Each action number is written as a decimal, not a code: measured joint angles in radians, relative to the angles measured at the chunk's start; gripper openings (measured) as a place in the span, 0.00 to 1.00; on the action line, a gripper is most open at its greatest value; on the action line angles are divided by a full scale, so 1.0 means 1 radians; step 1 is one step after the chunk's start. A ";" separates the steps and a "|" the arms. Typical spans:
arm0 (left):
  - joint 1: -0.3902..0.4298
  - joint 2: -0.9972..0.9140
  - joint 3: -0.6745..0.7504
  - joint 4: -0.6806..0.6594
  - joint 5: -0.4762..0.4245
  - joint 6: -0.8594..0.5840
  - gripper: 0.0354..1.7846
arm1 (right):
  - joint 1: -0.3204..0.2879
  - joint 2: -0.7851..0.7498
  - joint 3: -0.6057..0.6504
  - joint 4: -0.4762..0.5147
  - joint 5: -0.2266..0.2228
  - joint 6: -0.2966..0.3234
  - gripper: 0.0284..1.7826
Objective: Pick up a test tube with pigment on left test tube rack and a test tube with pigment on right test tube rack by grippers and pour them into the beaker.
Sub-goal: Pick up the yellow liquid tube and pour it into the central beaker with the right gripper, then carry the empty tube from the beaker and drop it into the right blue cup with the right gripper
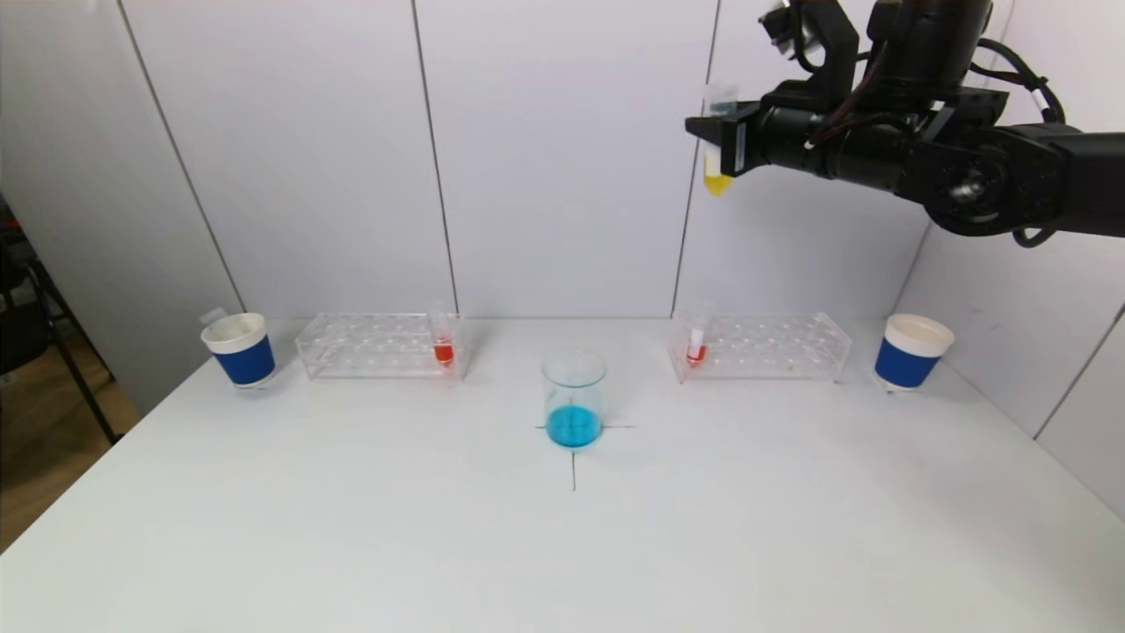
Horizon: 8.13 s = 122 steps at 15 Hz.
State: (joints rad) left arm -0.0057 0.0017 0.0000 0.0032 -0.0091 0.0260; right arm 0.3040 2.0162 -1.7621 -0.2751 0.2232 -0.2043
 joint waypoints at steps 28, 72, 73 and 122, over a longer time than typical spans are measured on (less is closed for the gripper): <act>0.000 0.000 0.000 0.000 0.000 0.000 0.99 | 0.121 0.336 0.049 -0.256 0.539 -1.085 0.28; 0.000 0.000 0.000 0.000 0.000 0.000 0.99 | 0.100 0.305 0.126 -0.180 0.537 -1.746 0.28; 0.000 0.000 0.000 0.000 0.000 0.000 0.99 | 0.101 0.305 0.113 -0.174 0.529 -1.763 0.28; 0.001 0.000 0.000 0.000 0.000 0.000 0.99 | -0.442 0.140 -0.186 -0.008 -0.074 -0.011 0.28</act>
State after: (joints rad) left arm -0.0051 0.0017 0.0000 0.0032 -0.0091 0.0260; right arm -0.1381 2.1566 -1.9483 -0.2832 0.1489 -0.2153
